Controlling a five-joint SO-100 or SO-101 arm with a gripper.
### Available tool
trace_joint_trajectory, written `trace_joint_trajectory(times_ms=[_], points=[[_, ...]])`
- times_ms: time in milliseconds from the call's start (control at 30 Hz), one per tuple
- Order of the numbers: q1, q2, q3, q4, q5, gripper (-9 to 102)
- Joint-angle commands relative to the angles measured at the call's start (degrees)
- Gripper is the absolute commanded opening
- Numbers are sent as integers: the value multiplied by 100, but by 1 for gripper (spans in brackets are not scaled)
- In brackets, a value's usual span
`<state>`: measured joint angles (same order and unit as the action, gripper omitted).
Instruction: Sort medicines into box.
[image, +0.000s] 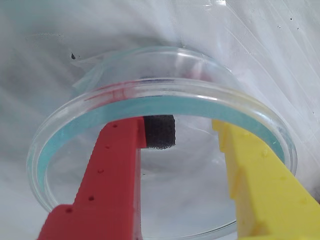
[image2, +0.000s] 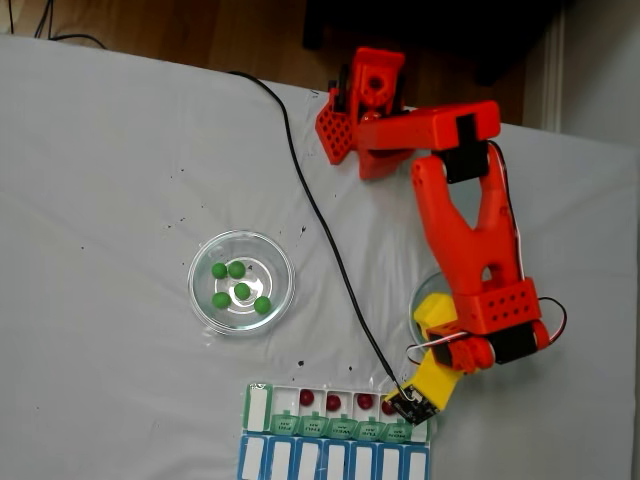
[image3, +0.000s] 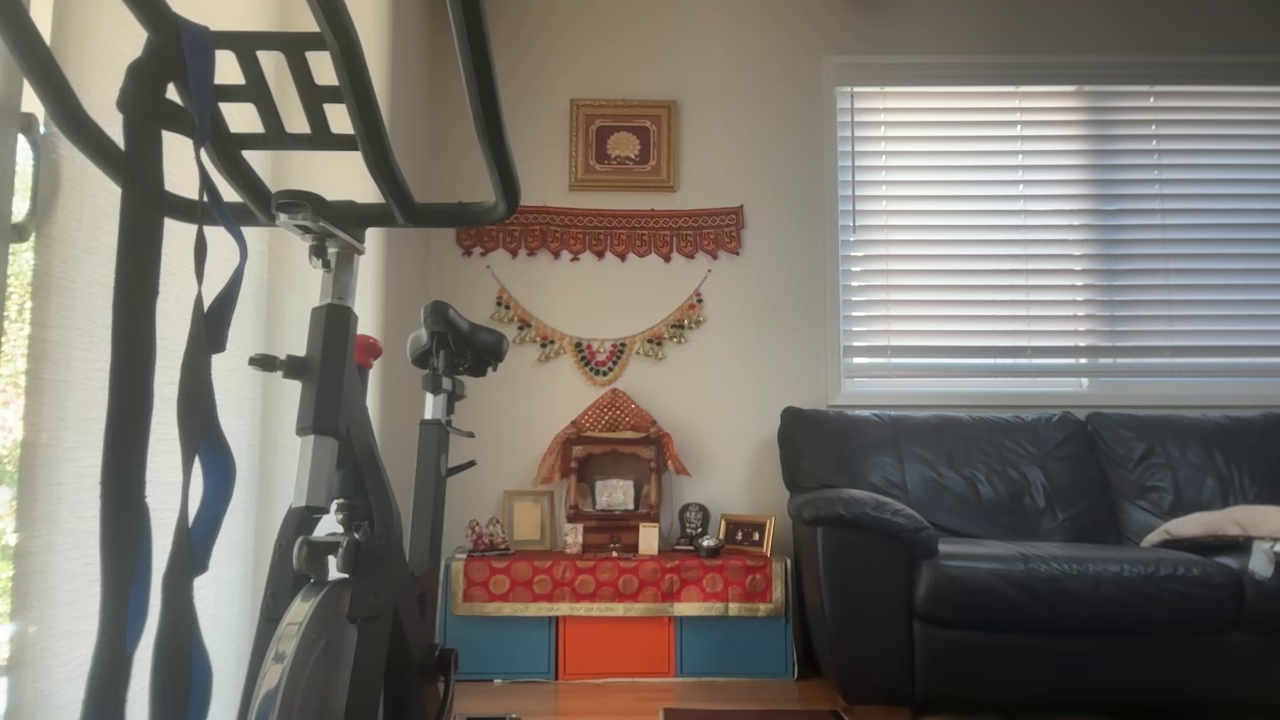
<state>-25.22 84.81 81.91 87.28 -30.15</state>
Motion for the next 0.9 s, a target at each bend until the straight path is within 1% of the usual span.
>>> trace_joint_trajectory(times_ms=[0,433,867], points=[[44,70,-466,-44,-114,13],[105,-44,-466,-114,-360,12],[123,-114,-457,-167,-413,7]])
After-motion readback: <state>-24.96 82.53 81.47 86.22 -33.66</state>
